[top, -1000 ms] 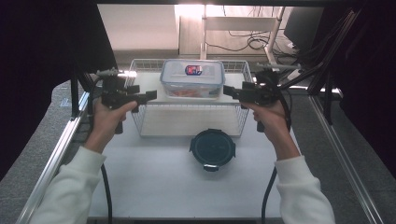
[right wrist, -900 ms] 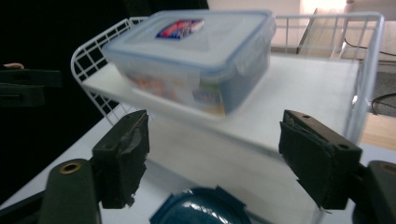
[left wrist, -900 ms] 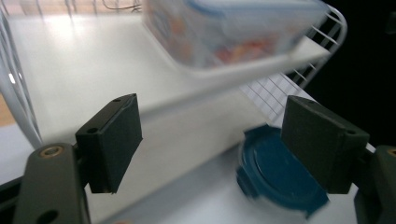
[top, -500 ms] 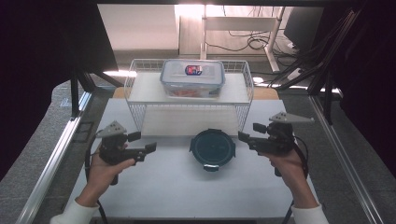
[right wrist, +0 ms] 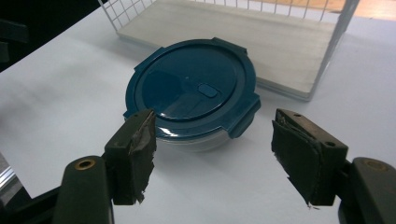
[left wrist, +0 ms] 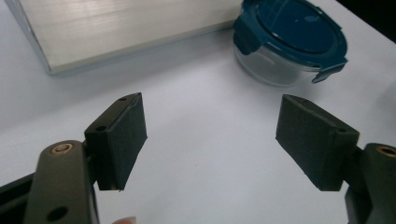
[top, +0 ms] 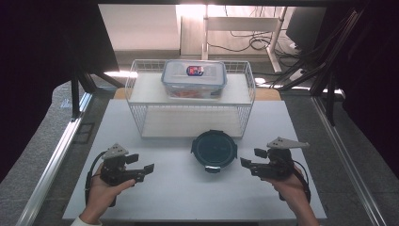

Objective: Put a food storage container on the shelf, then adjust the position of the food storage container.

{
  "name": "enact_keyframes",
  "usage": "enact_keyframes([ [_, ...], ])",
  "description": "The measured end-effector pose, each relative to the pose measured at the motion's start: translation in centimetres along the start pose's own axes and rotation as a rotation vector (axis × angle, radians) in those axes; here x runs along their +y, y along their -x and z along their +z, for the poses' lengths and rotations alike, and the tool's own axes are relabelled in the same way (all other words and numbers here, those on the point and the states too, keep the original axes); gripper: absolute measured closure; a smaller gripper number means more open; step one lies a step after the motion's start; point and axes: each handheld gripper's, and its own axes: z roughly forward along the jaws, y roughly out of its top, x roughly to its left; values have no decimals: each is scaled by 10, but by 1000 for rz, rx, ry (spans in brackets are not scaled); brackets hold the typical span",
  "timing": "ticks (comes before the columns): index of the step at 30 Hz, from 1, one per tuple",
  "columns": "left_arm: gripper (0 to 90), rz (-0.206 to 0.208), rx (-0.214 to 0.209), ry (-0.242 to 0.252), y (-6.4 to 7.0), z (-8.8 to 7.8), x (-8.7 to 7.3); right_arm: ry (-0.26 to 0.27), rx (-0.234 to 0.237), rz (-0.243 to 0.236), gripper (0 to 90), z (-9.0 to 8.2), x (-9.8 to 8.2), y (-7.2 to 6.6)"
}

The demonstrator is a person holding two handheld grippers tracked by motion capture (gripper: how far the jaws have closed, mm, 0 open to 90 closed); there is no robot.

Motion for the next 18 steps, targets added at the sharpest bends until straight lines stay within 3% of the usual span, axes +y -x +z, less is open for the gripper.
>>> enact_keyframes([
  [2, 238, 16, 19, -7, 2, 2, 0, -10, 1, 5, 319, 4, 0, 0],
  [5, 239, 26, 12, -8, 2, 2, 1, -21, 1, 6, 333, 6, 1, 0],
  [14, 238, 16, 14, -4, -1, -4, 3, -14, -2, 21, 388, 2, 4, 6],
  [16, 238, 5, -6, -4, 0, -5, 4, -18, -8, 22, 400, 3, 6, 8],
  [17, 238, -18, -61, -3, 1, -5, 5, -31, -9, 14, 424, 5, 9, 9],
  [18, 237, -18, -61, -3, 1, -5, 5, -31, -9, 14, 424, 5, 9, 9],
])
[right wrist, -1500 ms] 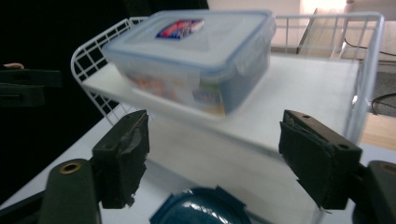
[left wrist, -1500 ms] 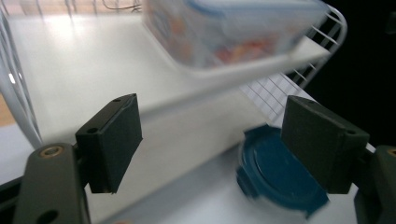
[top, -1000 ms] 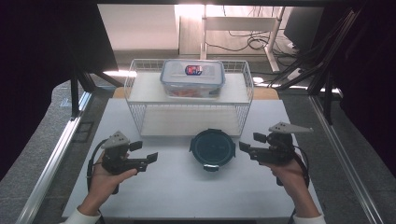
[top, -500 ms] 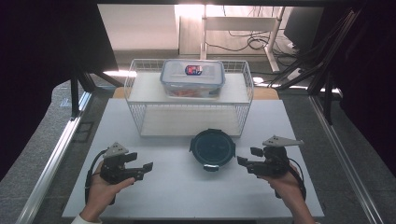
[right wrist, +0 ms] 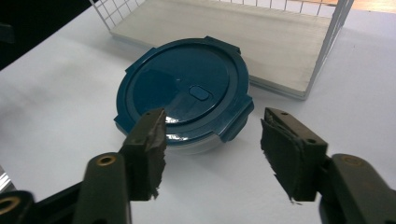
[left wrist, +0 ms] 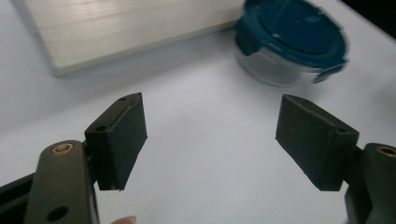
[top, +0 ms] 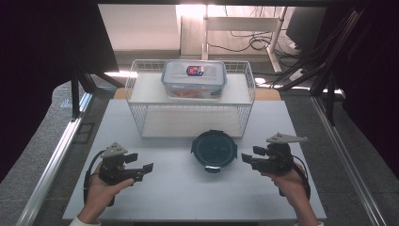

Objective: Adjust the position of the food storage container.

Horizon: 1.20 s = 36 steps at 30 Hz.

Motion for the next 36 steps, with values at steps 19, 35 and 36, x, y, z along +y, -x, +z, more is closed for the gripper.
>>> enact_keyframes([
  [19, 238, -7, 16, -44, -7, 11, -7, -199, -97, -96, 878, 64, 50, 32],
  [35, 239, -11, -8, -63, -7, 16, -10, -280, -142, -242, 888, 127, 52, 34],
  [36, 239, -11, -8, -64, -7, 16, -10, -274, -131, -253, 888, 129, 53, 34],
])
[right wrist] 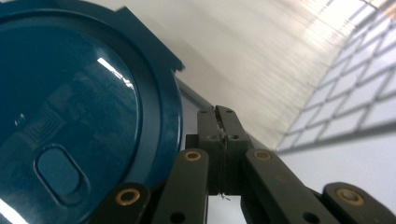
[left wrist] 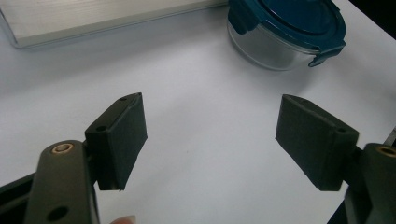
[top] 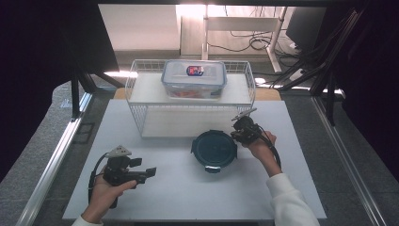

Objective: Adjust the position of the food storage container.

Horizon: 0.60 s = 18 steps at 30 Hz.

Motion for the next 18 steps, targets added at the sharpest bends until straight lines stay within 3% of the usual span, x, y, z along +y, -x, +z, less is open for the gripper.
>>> enact_keyframes([
  [2, 241, -1, -1, 0, 0, 0, 0, -4, 23, -5, 890, 2, 2, -2],
  [6, 243, -9, -16, 3, -2, -2, 0, -8, -9, -54, 891, 4, 6, -7],
  [9, 244, -14, -16, 2, -3, -2, 0, 0, 8, -45, 891, 4, 6, -8],
  [12, 244, -14, -15, 0, -4, -2, 1, 4, 32, -80, 892, 6, 8, -17],
  [18, 244, -25, -12, 9, -8, -5, 1, 17, 71, -87, 892, 7, 10, -31],
])
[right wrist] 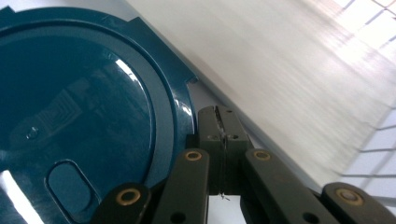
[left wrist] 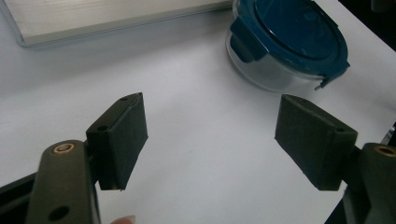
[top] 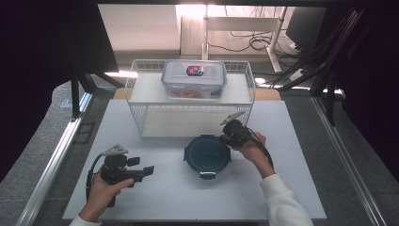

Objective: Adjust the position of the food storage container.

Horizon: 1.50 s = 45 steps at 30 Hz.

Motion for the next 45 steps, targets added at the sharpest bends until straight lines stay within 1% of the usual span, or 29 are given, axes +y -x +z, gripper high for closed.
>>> enact_keyframes([
  [2, 244, -10, -2, 4, -1, -1, 0, 1, 3, 5, 892, 0, 0, -2],
  [6, 244, -25, -9, 9, -3, -2, 0, 9, 30, 15, 892, -1, -2, -10],
  [9, 245, -29, -2, 9, -4, -2, 0, 8, 35, 4, 892, -3, -4, -17],
  [11, 245, -29, -1, 7, -4, -2, 0, 10, 39, 8, 892, -3, -4, -21],
  [12, 245, -27, -1, 7, -4, -1, 0, 9, 36, 0, 892, -4, -4, -26],
  [14, 245, -24, 2, 5, -4, -1, 0, 9, 36, -2, 892, -4, -4, -28],
  [15, 245, -22, 4, 4, -4, -1, 1, 11, 45, -9, 892, -4, -4, -32],
  [16, 245, -22, 5, 4, -4, -1, 1, 11, 45, -9, 892, -4, -4, -32],
  [18, 245, -24, 6, 5, -4, -1, 0, 13, 59, -8, 892, -3, -3, -36],
  [22, 245, -28, 8, 5, -6, -2, 1, 13, 65, -23, 893, -2, -1, -46],
  [26, 245, -22, 11, 3, -5, -1, 0, 15, 68, -38, 893, -2, 0, -53],
  [28, 245, -21, 11, 0, -5, -1, 0, 13, 75, -39, 893, -2, -1, -56],
  [31, 245, -22, 10, 0, -5, -1, 0, 19, 80, -38, 893, -3, -1, -59],
  [33, 245, -24, 11, 2, -5, -1, 0, 18, 85, -45, 893, -3, -2, -62],
  [38, 245, -31, 12, 1, -7, -1, 0, 21, 91, -35, 893, -4, -4, -63],
  [39, 245, -32, 11, 0, -7, -1, 0, 23, 97, -27, 893, -5, -5, -63],
  [43, 245, -32, 12, -3, -7, 0, 0, 22, 107, -33, 891, -5, -5, -62],
  [45, 245, -30, 10, -4, -7, 0, -1, 69, 59, -20, 891, -8, -5, -62],
])
